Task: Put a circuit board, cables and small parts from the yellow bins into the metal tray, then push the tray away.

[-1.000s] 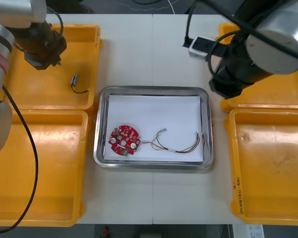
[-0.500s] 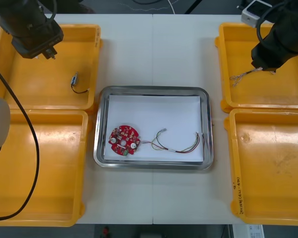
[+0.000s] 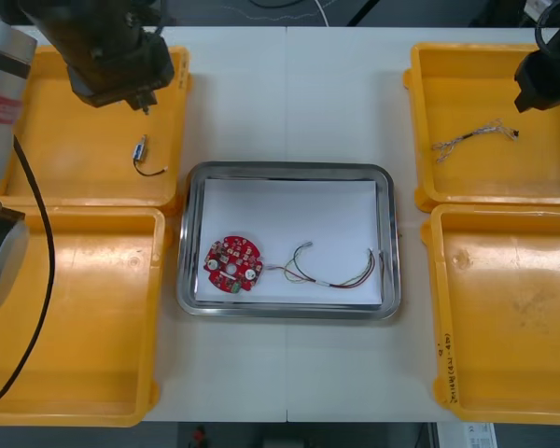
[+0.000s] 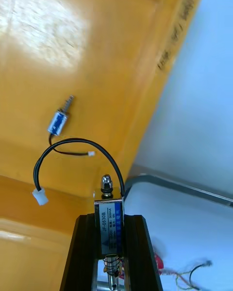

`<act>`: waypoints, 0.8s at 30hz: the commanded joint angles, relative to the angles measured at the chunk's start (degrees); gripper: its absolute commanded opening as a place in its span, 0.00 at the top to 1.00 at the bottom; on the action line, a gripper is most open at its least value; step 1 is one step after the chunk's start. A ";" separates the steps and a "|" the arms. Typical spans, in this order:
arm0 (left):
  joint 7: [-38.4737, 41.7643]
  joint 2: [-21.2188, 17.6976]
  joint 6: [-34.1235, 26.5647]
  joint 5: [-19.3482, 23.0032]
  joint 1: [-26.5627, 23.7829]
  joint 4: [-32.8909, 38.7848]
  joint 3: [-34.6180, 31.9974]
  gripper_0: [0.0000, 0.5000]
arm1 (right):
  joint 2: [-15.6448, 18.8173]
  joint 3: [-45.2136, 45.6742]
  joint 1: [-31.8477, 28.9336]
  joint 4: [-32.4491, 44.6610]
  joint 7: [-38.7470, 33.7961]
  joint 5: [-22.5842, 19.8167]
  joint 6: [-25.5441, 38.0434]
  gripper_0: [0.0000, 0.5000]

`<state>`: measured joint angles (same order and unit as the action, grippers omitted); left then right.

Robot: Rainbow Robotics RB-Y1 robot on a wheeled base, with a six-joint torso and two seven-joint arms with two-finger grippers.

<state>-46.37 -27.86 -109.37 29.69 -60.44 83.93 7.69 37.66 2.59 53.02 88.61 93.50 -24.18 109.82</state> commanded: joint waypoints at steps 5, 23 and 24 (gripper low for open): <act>3.13 2.55 1.26 3.80 0.68 3.87 11.21 1.00 | -4.44 2.85 3.67 -1.42 -16.42 4.41 0.18 0.00; 3.39 6.42 11.37 1.42 6.83 3.78 24.66 1.00 | -7.16 4.52 16.41 -28.06 -41.64 2.83 -6.73 0.00; 3.30 6.42 11.46 1.16 6.92 3.78 24.83 1.00 | -7.34 4.61 16.67 -28.76 -42.34 2.83 -7.43 0.00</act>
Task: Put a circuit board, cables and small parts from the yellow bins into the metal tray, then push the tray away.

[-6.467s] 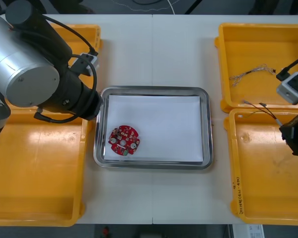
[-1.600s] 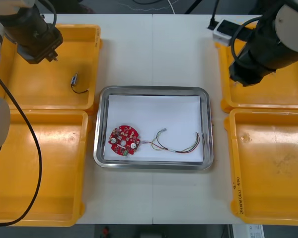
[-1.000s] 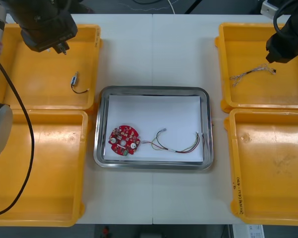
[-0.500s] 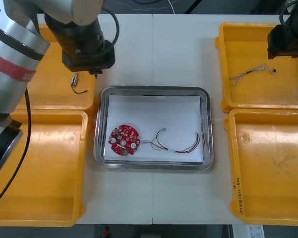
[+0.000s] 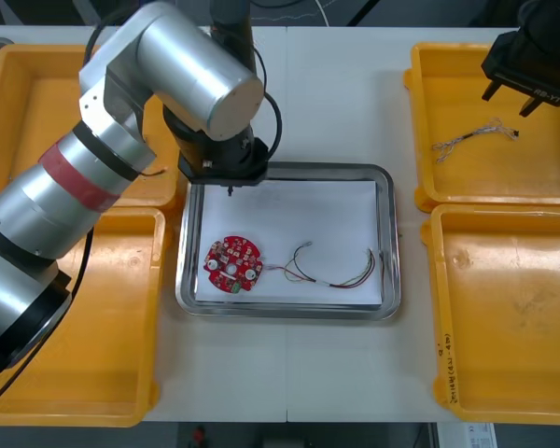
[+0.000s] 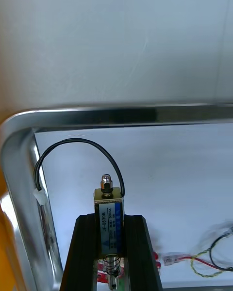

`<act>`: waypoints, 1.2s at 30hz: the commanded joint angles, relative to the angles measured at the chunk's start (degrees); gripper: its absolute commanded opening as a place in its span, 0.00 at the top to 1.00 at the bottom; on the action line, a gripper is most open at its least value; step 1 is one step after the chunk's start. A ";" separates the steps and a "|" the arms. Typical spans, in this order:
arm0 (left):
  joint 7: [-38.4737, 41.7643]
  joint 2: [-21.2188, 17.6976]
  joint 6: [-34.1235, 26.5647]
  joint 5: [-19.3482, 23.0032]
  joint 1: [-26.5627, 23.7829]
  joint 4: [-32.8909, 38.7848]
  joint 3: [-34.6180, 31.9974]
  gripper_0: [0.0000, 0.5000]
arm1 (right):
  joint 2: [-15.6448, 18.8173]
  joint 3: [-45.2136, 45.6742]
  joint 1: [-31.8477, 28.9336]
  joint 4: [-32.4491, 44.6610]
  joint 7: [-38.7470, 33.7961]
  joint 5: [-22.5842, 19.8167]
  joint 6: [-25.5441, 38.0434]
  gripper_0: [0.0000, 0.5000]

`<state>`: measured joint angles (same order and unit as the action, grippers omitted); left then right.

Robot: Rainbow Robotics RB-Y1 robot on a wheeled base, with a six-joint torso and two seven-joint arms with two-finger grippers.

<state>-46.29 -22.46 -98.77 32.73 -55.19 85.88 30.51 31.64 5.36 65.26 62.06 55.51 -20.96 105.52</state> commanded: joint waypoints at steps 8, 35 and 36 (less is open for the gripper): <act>3.40 0.66 3.76 -4.43 5.00 1.83 4.03 1.00 | -2.55 2.02 5.23 -10.82 -15.08 0.30 -9.64 0.00; 4.01 -0.13 7.01 -6.98 7.46 2.27 3.68 0.00 | -2.55 4.48 10.86 -30.16 -30.99 2.94 -23.70 0.00; 4.10 -0.30 7.01 -6.89 7.46 2.71 3.15 0.00 | -2.47 5.10 11.56 -31.74 -30.90 3.29 -24.75 0.00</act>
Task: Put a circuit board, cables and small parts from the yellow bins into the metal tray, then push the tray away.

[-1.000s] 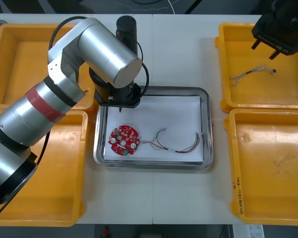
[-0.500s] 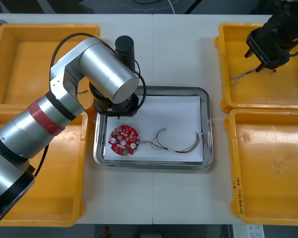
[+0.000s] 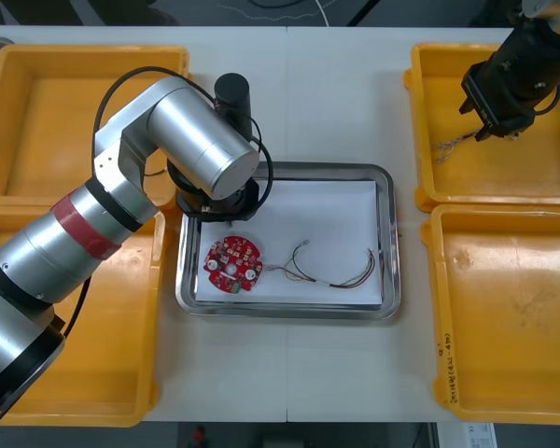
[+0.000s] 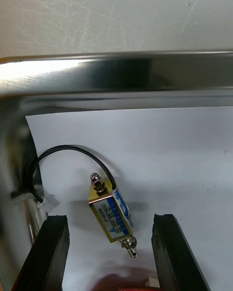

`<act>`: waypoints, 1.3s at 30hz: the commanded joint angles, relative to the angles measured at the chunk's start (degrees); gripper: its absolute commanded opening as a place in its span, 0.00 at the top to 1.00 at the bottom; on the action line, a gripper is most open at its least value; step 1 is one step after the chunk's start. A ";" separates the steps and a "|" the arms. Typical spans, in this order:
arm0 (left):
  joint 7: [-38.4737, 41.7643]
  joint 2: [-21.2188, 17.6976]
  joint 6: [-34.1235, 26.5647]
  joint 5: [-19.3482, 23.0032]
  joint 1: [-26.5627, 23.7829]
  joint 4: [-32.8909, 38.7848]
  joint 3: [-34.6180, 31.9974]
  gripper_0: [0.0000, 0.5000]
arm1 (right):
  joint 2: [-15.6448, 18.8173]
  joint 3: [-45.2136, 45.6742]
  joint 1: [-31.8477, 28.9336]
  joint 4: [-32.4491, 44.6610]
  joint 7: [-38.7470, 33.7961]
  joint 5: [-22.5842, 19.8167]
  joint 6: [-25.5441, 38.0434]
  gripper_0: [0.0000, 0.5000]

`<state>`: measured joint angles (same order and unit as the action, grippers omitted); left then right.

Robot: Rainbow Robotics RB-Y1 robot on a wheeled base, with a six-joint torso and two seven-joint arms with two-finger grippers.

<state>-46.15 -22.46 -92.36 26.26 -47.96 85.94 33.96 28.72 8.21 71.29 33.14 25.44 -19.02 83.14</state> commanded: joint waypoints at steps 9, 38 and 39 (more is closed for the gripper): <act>3.70 -0.39 -5.99 -0.15 -0.12 9.78 -7.59 0.00 | 1.60 9.63 11.24 -14.60 0.49 6.71 -8.96 0.00; -29.00 -10.93 -13.81 6.79 -1.79 9.34 -28.78 0.00 | -0.68 10.59 9.05 -25.15 -0.04 10.31 -22.58 0.00; -30.49 -11.11 -12.93 6.97 -1.79 8.37 -29.39 0.00 | -0.86 10.59 8.96 -25.06 -0.30 10.31 -22.67 0.00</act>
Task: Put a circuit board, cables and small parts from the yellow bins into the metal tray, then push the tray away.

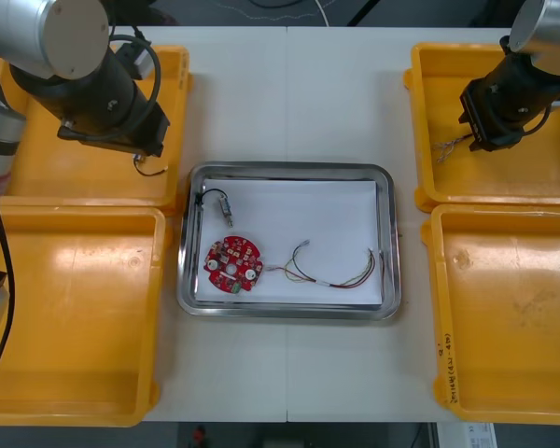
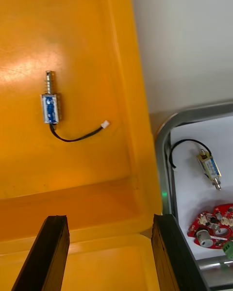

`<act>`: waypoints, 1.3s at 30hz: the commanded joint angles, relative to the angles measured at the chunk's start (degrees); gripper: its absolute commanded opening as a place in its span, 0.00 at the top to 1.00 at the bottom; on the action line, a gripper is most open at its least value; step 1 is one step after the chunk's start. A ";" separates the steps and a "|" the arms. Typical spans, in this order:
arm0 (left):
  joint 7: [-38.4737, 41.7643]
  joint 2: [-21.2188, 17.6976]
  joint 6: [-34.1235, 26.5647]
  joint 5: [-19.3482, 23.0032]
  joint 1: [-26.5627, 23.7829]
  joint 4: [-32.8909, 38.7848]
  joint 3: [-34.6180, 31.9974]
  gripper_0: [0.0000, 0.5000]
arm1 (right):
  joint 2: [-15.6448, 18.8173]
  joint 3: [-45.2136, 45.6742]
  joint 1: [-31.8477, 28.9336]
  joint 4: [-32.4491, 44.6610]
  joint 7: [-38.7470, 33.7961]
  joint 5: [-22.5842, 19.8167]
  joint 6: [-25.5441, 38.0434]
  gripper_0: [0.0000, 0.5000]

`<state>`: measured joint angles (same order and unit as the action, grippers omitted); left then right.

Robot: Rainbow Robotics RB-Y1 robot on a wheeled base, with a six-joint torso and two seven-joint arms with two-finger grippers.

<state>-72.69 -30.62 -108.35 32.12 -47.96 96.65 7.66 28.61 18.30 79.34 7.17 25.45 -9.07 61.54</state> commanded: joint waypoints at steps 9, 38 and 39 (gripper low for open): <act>-12.57 -3.48 12.11 1.71 -1.79 -9.81 -5.20 0.00 | -1.80 0.42 -0.50 0.92 -0.84 -0.07 -1.16 0.00; -22.50 -1.81 32.41 2.50 -1.70 -28.18 -1.95 0.00 | -2.16 -1.96 -3.84 2.32 -0.40 -2.70 2.09 1.00; -22.41 -1.63 33.55 2.77 -1.70 -29.15 -1.16 0.00 | -1.89 -2.13 -3.84 5.05 -0.32 -2.35 5.08 1.00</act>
<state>-91.94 -31.97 -76.84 34.18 -47.96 68.12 4.53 26.79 17.76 76.99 8.27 25.45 -11.75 62.95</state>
